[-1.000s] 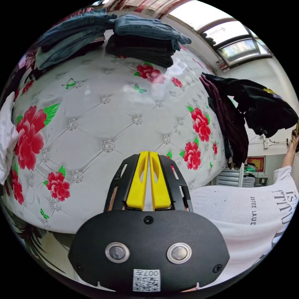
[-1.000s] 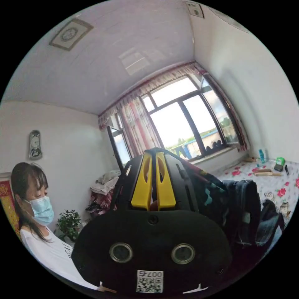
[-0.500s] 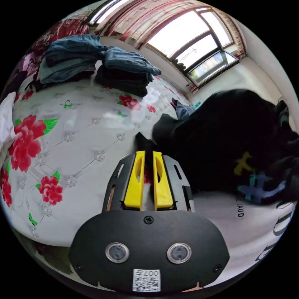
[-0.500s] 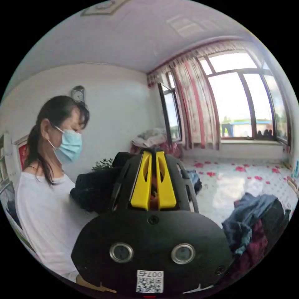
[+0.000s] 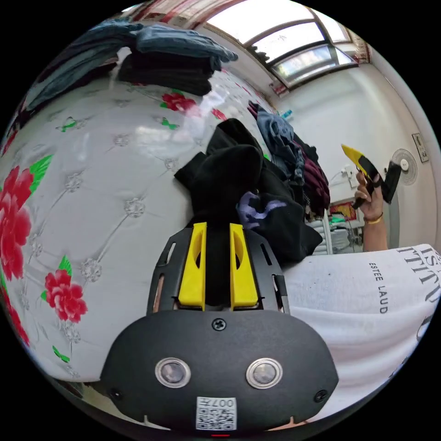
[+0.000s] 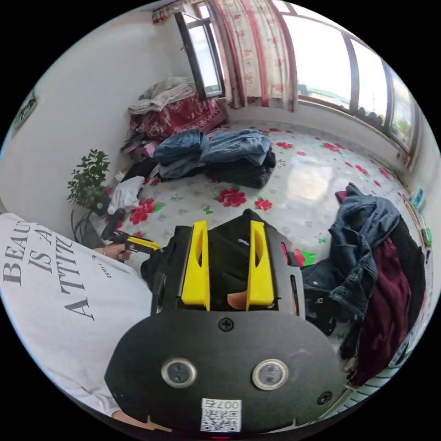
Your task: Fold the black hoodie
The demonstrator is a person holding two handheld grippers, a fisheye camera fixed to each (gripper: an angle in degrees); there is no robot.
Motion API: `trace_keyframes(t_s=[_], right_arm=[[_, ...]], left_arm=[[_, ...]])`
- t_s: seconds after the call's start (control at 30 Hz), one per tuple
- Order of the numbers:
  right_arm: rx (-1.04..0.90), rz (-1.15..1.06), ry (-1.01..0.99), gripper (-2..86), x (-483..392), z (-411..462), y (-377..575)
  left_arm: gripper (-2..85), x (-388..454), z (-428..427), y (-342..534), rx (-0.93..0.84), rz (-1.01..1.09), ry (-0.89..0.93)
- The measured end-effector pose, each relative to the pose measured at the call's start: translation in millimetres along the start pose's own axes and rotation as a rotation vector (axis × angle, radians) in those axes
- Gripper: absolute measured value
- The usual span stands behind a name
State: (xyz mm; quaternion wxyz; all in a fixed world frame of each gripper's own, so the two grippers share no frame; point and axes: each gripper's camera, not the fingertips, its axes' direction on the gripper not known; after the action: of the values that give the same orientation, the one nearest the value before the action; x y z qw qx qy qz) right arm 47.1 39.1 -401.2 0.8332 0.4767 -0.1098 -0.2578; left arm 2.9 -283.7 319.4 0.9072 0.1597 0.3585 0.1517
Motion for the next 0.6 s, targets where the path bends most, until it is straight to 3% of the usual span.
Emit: trace_keyframes(t_s=[0.17,0.27,0.33,0.43,0.6], right_arm=[[-0.199,-0.066,0.029,12.0,-20.7,126.6,-41.0],[-0.183,0.007,0.297,13.0,16.2,136.8,-38.3],[-0.089,0.191,0.545,14.1,75.6,107.7,-22.6],[-0.022,0.498,0.687,15.9,171.1,69.1,13.4],[-0.245,0.735,0.683,18.5,304.5,90.2,62.4]], left_arm=[[7.1,14.9,21.1,-12.2,-0.062,0.088,-0.062],[7.4,-2.7,11.5,-7.9,-0.046,0.050,-0.082],[7.3,-22.7,3.5,-4.3,-0.027,-0.005,-0.096],[7.5,-42.1,-0.3,-7.7,-0.009,-0.068,-0.101],[8.4,-39.5,16.0,-39.0,0.022,-0.090,-0.058]])
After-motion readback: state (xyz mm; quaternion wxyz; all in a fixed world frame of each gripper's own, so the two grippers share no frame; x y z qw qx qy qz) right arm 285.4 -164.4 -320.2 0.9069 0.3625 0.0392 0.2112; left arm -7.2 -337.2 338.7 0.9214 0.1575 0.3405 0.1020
